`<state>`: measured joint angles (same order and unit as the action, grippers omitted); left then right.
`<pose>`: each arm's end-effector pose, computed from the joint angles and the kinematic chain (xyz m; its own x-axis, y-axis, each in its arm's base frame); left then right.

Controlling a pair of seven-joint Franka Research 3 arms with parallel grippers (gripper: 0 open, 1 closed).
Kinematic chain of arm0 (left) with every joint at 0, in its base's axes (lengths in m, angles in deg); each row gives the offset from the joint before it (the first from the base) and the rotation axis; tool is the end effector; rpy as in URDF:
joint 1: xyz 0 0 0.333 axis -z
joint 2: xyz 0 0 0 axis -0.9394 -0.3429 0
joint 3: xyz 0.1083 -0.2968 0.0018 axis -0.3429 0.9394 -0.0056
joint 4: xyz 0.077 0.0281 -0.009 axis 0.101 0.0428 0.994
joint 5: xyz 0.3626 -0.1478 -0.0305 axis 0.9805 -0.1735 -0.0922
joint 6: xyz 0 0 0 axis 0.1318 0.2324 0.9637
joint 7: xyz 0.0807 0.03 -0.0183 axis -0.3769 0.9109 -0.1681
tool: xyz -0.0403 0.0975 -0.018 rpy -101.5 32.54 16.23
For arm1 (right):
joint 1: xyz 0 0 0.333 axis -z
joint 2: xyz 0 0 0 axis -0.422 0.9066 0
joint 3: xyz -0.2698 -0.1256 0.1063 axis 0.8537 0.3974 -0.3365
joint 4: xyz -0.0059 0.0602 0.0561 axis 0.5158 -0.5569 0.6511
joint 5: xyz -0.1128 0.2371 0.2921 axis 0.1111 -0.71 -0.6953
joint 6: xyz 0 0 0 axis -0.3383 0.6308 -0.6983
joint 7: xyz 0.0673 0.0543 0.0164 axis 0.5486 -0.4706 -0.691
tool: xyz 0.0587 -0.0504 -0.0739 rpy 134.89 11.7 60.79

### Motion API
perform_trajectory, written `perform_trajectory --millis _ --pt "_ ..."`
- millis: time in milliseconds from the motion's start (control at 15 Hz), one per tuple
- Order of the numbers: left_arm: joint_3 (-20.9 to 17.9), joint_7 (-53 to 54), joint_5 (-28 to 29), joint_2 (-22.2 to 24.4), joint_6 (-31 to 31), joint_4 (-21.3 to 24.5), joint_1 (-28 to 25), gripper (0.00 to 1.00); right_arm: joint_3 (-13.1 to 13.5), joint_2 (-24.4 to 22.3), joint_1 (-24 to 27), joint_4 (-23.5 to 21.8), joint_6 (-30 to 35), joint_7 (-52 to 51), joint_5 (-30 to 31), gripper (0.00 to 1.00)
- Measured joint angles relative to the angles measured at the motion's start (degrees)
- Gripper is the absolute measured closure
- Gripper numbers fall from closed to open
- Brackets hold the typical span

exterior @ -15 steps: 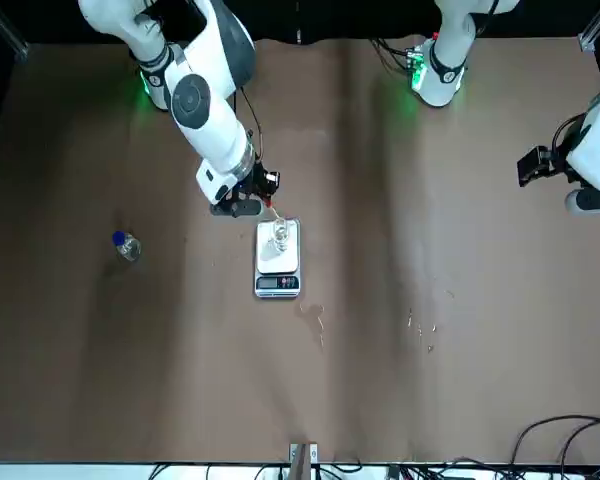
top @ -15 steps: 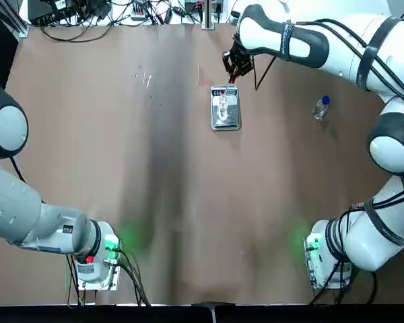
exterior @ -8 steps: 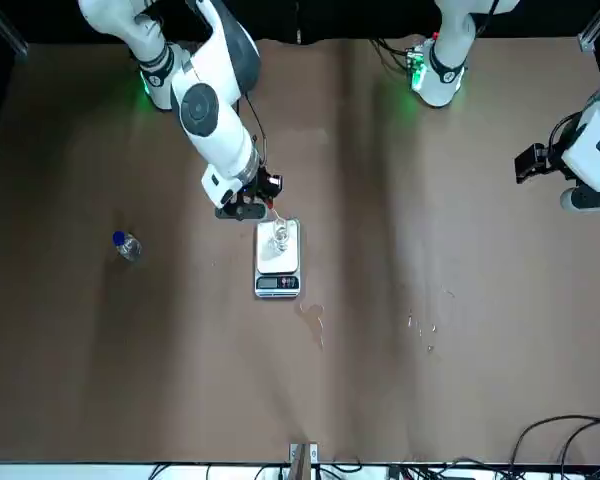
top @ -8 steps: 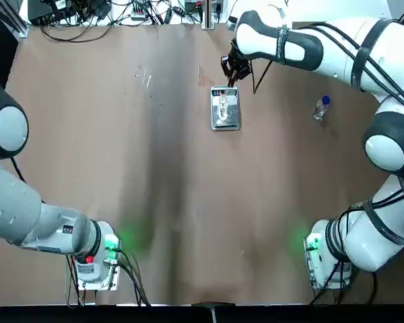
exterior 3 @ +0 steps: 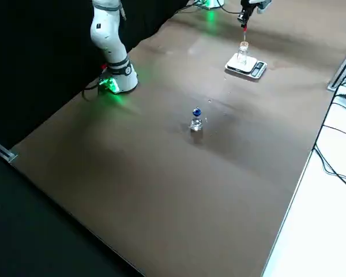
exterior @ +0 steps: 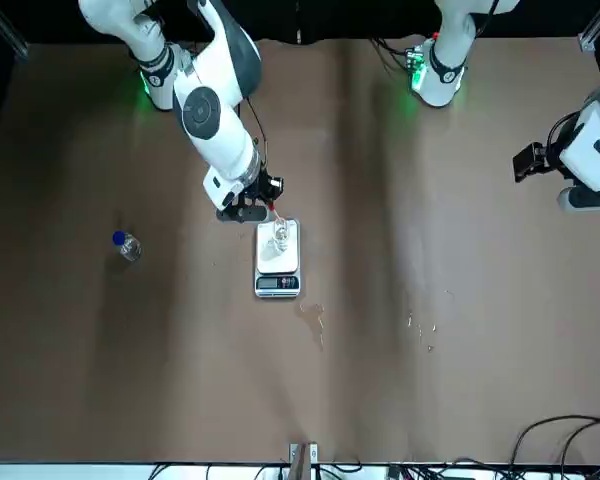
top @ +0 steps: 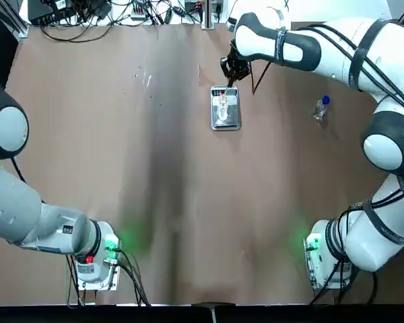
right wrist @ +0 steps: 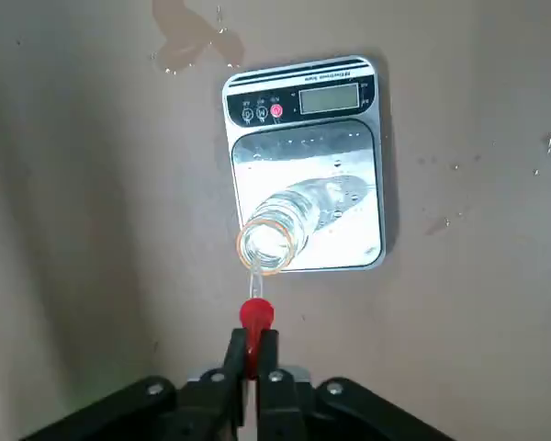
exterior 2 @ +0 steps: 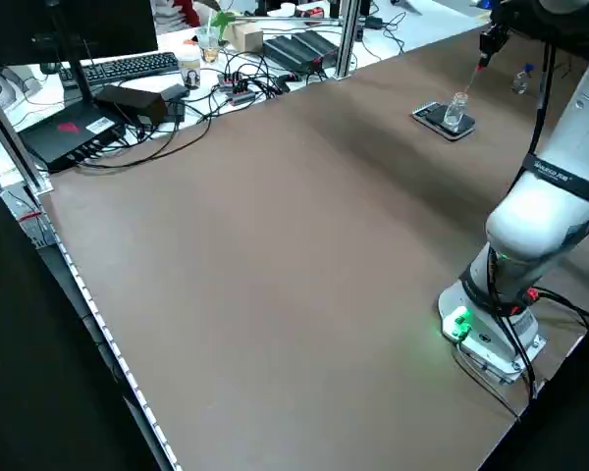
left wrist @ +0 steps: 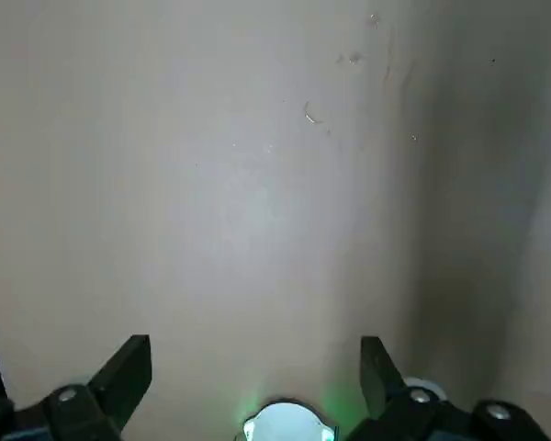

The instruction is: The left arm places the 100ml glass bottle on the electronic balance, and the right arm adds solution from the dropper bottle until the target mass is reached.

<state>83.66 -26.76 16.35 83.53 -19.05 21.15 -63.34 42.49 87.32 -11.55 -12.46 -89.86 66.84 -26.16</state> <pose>0.5631 -0.0536 0.6190 0.9890 0.0069 -0.1479 -0.0090 -0.9943 -0.1062 0.5013 0.4037 0.4096 0.9902 -0.0706 -0.1205 -0.0941 -0.9749 -0.2020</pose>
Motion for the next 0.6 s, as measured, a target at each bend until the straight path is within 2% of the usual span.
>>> perform_trajectory --millis 600 --pt "0.0 0.0 0.0 0.1 1.1 0.0 -0.1 0.00 0.1 0.1 0.0 0.0 -0.1 0.9 0.0 0.96"
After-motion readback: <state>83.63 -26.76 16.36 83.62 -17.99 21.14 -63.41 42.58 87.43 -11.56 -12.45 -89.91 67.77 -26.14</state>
